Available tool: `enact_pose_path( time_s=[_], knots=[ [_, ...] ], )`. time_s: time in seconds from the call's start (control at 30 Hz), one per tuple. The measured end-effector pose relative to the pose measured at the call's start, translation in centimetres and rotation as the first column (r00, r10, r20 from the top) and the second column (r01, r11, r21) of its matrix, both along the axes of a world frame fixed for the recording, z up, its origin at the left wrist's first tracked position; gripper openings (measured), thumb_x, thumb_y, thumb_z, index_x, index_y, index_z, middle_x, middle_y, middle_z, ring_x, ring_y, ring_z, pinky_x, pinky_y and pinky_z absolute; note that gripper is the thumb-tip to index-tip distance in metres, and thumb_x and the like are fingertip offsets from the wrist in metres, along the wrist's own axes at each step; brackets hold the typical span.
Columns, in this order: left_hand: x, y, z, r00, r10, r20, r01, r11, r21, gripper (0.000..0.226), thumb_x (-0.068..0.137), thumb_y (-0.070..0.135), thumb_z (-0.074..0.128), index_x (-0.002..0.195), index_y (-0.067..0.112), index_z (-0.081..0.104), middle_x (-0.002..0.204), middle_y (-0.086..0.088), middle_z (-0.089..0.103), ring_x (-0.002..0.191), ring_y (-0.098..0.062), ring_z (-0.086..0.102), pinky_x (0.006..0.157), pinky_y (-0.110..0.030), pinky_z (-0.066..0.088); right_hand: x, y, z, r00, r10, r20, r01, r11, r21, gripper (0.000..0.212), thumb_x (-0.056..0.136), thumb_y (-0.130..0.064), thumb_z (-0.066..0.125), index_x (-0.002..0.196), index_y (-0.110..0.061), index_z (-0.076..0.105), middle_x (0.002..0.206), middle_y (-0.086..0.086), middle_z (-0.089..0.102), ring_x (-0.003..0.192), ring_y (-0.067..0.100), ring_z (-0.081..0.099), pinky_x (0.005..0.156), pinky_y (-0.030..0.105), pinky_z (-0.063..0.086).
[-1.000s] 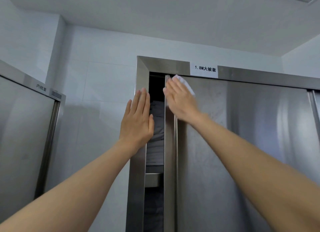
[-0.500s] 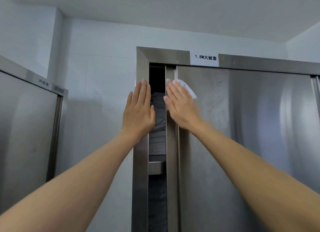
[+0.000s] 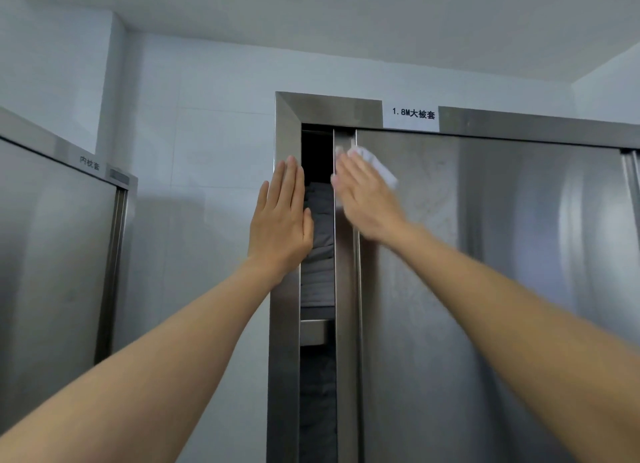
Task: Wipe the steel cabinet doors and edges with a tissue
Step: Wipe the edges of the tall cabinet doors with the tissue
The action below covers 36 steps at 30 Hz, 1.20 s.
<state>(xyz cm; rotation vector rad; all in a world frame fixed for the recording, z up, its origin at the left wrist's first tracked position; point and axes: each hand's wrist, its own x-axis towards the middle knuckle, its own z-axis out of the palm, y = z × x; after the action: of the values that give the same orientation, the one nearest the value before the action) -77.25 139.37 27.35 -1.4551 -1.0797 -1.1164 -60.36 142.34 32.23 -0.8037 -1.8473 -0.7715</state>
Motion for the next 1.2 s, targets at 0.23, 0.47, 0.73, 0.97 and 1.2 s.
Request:
enact_pose_path(
  time_s=[0.23, 0.47, 0.73, 0.97, 1.2],
  knots=[
    [0.1, -0.3, 0.0, 1.000, 0.004, 0.011, -0.004, 1.000, 0.000, 0.067, 0.097, 0.028, 0.025, 0.157, 0.003, 0.009, 0.166, -0.012, 0.005, 0.153, -0.025, 0.000, 0.124, -0.042, 0.009, -0.3, -2.0, -12.7, 0.999, 0.054, -0.005, -0.054, 0.996, -0.077, 0.072, 0.099, -0.058, -0.002, 0.157, -0.015, 0.001, 0.165, -0.004, -0.005, 0.151, 0.005, -0.012, 0.124, 0.031, -0.006],
    [0.0, -0.2, 0.1, 1.000, 0.002, -0.001, -0.002, 1.000, 0.031, 0.067, 0.095, 0.027, 0.025, 0.157, 0.002, 0.015, 0.165, -0.013, 0.011, 0.153, -0.026, 0.005, 0.124, -0.044, 0.015, -1.2, 0.8, 4.6, 0.999, 0.002, -0.055, -0.006, 0.997, -0.075, 0.063, 0.108, -0.043, 0.015, 0.156, -0.003, 0.017, 0.165, 0.007, 0.016, 0.153, 0.017, 0.003, 0.124, 0.033, -0.001],
    [0.1, -0.1, 0.0, 1.000, 0.002, 0.006, -0.002, 1.000, 0.003, 0.068, 0.097, 0.031, 0.020, 0.158, 0.005, 0.008, 0.166, -0.010, 0.003, 0.153, -0.023, -0.002, 0.124, -0.040, 0.009, -0.1, -0.3, -9.1, 0.998, 0.056, 0.005, -0.056, 0.998, -0.023, 0.079, 0.098, -0.060, -0.007, 0.158, -0.011, 0.011, 0.166, 0.000, 0.007, 0.153, 0.008, -0.002, 0.125, 0.037, 0.003],
    [0.0, -0.3, 0.0, 1.000, -0.008, -0.001, 0.008, 1.000, -0.007, 0.067, 0.097, 0.026, 0.029, 0.157, 0.003, 0.010, 0.166, -0.012, 0.006, 0.153, -0.025, 0.002, 0.124, -0.042, 0.011, -0.3, 0.3, 0.3, 0.997, 0.059, -0.042, -0.060, 0.998, -0.023, 0.065, 0.106, -0.043, 0.015, 0.155, 0.000, 0.022, 0.164, 0.009, 0.020, 0.153, 0.019, 0.010, 0.123, 0.028, -0.003],
    [0.2, -0.6, -0.1, 0.999, 0.051, 0.004, -0.051, 0.998, -0.024, 0.066, 0.100, 0.025, 0.032, 0.158, 0.004, 0.008, 0.166, -0.012, 0.004, 0.153, -0.026, -0.001, 0.124, -0.042, 0.006, 0.3, -1.5, -18.9, 0.998, 0.056, 0.015, -0.055, 0.993, -0.105, 0.062, 0.105, -0.045, 0.011, 0.158, -0.013, 0.006, 0.166, -0.002, -0.004, 0.152, 0.010, -0.008, 0.124, 0.033, -0.005]
  ],
)
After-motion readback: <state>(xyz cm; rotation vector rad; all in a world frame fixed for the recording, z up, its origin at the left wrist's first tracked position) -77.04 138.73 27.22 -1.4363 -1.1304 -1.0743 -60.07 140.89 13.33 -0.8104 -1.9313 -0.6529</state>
